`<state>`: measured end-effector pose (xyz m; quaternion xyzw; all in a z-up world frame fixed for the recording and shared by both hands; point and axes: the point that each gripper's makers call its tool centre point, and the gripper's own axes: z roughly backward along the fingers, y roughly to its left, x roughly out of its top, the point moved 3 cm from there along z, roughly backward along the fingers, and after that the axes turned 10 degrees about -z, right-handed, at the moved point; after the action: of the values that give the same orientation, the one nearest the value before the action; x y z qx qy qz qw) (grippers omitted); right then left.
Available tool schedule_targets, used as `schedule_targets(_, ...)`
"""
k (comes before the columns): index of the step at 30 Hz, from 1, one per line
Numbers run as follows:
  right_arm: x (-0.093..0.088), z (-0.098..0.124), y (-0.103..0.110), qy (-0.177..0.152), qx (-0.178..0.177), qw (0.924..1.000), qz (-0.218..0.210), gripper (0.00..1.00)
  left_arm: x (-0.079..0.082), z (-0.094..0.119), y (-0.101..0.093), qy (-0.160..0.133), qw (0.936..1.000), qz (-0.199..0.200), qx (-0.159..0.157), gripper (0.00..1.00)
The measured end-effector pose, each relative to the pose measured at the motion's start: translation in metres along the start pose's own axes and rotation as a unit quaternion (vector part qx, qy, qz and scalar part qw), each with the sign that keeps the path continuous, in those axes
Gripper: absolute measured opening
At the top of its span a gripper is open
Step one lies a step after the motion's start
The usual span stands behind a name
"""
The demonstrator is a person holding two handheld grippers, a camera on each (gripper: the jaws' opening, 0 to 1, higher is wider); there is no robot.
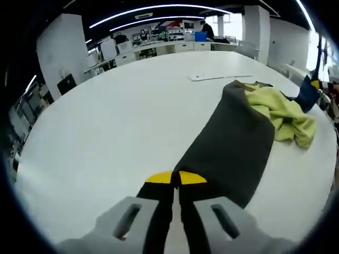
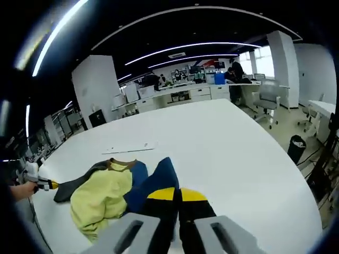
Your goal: Fold the garment on the visible template until the final outline fits inside the template.
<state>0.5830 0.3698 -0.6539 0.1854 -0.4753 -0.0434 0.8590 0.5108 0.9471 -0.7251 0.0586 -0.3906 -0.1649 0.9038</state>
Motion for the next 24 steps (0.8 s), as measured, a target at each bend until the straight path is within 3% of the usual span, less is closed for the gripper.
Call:
schedule_targets(10,-0.002,-0.003,-0.04,0.001,-0.051,0.9983,-0.027,0.0,0.003,-0.016,0.02,0.023,0.9979,-0.055,0.023,0.0)
schedule_targets(24,-0.032,-0.006,-0.081,0.032,-0.11,0.9935,0.001,0.0,-0.003,-0.027,0.045,0.047,0.997,-0.039,0.048,0.0)
